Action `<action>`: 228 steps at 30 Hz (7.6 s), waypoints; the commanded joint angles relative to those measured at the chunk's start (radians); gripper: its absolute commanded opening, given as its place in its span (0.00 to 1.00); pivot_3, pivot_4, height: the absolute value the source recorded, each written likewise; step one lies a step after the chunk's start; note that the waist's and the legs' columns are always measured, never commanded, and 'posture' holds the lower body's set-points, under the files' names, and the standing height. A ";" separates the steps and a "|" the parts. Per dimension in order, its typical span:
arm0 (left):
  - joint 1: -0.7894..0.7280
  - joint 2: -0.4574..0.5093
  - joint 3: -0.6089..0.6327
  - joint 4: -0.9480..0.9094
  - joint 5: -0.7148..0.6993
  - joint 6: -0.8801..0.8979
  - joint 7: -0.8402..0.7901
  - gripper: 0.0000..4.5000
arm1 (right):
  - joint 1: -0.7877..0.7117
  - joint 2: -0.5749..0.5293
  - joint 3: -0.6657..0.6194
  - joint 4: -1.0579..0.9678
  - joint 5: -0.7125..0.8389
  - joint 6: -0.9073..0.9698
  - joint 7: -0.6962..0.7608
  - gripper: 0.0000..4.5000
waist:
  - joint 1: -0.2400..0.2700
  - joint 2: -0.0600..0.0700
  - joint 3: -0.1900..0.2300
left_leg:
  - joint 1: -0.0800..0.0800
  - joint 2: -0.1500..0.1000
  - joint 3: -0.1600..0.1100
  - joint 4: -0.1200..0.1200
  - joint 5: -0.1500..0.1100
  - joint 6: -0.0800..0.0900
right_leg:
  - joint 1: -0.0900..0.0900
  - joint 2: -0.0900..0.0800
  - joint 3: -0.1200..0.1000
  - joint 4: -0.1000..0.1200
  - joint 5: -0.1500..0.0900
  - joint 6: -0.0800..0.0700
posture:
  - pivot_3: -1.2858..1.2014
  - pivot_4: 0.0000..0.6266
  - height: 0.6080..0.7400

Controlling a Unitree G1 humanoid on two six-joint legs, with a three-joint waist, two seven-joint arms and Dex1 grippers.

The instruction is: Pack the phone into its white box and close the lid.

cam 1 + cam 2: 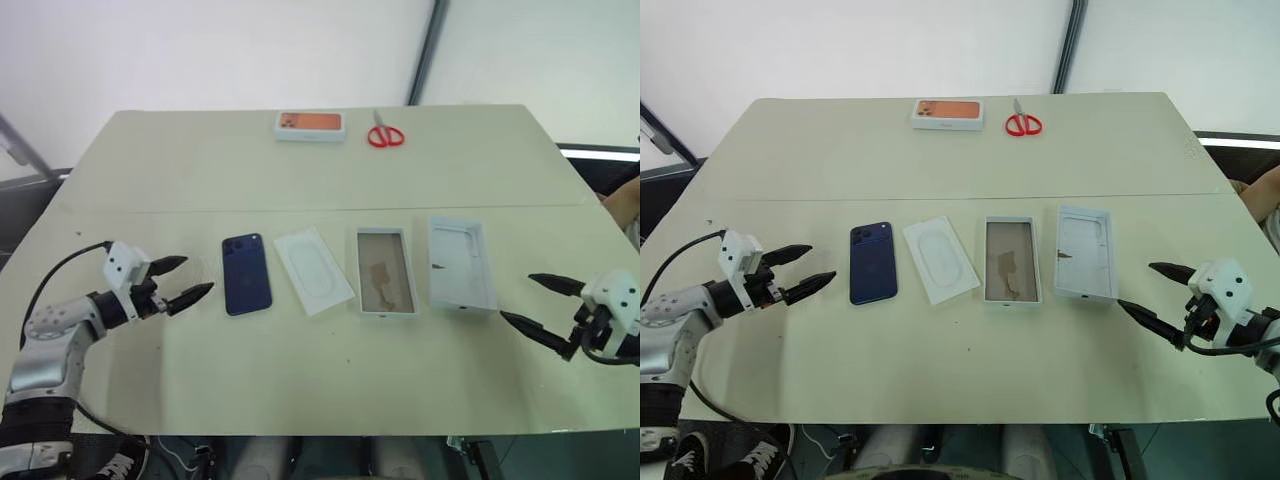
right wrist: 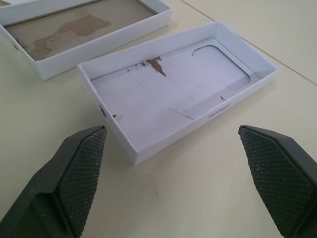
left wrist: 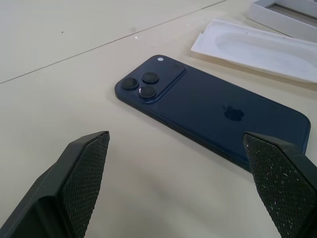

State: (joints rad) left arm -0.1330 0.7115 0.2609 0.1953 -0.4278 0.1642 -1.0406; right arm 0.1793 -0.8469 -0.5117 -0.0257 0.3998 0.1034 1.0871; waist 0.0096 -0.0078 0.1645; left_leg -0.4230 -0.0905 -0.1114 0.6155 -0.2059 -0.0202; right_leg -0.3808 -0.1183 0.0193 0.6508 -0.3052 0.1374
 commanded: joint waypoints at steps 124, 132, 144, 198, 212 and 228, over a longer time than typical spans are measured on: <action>-0.492 -0.458 0.239 -0.241 -0.568 1.388 0.792 0.00 | -0.422 0.059 0.708 -0.131 -0.196 0.138 0.039 0.01 | 0.001 -0.004 0.001 | 0.000 -0.001 -0.001 0.003 0.003 -0.005 | 0.001 0.001 -0.001 0.001 0.000 0.001 | 0.52 0.24 1.00; -0.531 -0.505 0.314 -0.215 -0.607 1.429 0.824 0.00 | -0.456 0.155 0.793 -0.228 -0.223 0.165 0.003 0.01 | -0.001 -0.005 0.002 | 0.000 -0.001 -0.001 0.002 0.003 -0.006 | 0.000 0.002 -0.001 0.001 0.000 0.001 | 0.52 0.24 1.00; -0.486 -0.500 0.263 -0.217 -0.741 1.450 0.873 0.00 | -0.488 0.271 0.855 -0.265 -0.271 0.219 -0.087 0.39 | 0.000 -0.005 0.002 | -0.001 -0.001 -0.002 0.002 0.004 -0.007 | -0.001 0.001 -0.001 0.002 0.000 0.001 | 0.52 0.24 1.00; -0.563 -0.264 -0.228 -0.023 -0.466 1.294 0.344 0.73 | -0.333 0.064 0.504 -0.272 -0.084 0.159 -0.093 0.63 | 0.000 -0.006 0.002 | -0.002 -0.001 -0.001 0.001 0.002 -0.002 | -0.003 0.001 0.000 0.002 0.000 0.001 | 0.52 0.24 1.00; -0.561 -0.201 -0.179 -0.161 -0.474 1.243 0.280 0.74 | -0.446 0.167 0.548 -0.310 0.000 0.271 -0.131 0.57 | -0.005 -0.006 0.002 | -0.003 -0.001 -0.001 0.001 0.003 -0.004 | -0.004 0.001 0.000 0.003 0.000 0.001 | 0.52 0.24 1.00; -0.324 -0.047 -0.140 -0.262 -0.295 0.721 0.117 0.75 | -0.575 0.312 0.879 -0.186 -0.341 0.227 -0.262 0.01 | -0.021 -0.005 0.002 | -0.003 -0.001 0.000 -0.001 0.004 -0.006 | -0.009 0.001 0.001 0.003 0.000 0.000 | 0.52 0.24 1.00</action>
State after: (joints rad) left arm -0.4655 0.6538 0.1053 -0.0407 -0.7383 0.9310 -0.9054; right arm -0.3739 -0.5596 0.3428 -0.2002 0.0927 0.3427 0.8443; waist -0.0114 -0.0132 0.1660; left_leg -0.4263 -0.0915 -0.1116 0.6146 -0.2023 -0.0261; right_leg -0.3898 -0.1175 0.0209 0.6537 -0.3053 0.1377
